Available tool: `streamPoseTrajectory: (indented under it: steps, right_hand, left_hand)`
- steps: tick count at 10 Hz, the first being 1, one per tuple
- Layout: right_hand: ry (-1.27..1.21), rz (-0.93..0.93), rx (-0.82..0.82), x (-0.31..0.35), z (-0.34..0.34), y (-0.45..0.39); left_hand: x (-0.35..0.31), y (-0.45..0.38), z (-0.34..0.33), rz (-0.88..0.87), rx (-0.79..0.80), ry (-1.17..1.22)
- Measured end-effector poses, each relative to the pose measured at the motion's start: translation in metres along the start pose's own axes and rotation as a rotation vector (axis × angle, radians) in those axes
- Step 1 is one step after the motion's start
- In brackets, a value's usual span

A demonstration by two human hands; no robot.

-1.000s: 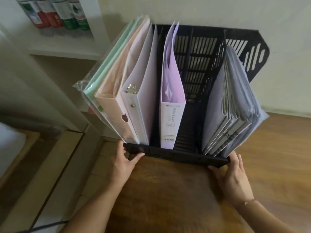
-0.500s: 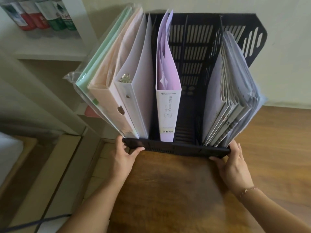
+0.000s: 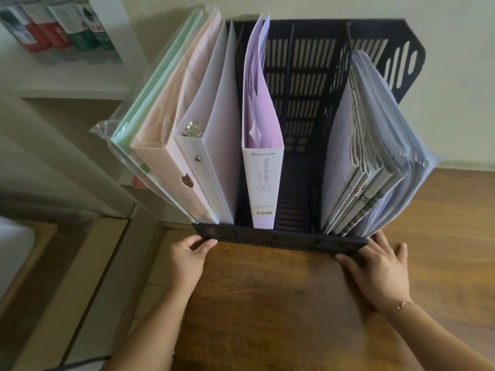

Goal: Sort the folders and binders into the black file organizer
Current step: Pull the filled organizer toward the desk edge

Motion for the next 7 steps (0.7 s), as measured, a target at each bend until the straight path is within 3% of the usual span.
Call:
streamPoseTrajectory:
  steps: [4,5,7]
  right_hand:
    - [0.011,-0.008,0.031,0.004,0.002,-0.001]
    - [0.111,-0.027,0.099,0.005,-0.008,0.006]
    - [0.304,-0.134,0.333,0.012,-0.002,0.033]
  left_hand:
    - [-0.008,-0.001,-0.002,0.068,-0.018,-0.089]
    - [-0.010,0.008,-0.006,0.123,-0.044,-0.133]
    - [-0.005,0.067,-0.021,0.232,0.132,-0.450]
Point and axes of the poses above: each hand's wrist, its own y-axis away from the middle knuckle, its own z-axis out of the back of the hand, x = y × z, the point moved 1 cm from there along -y, towards the middle knuckle, and after that the axes turned 7 degrees about x, right-handed, at the moved point
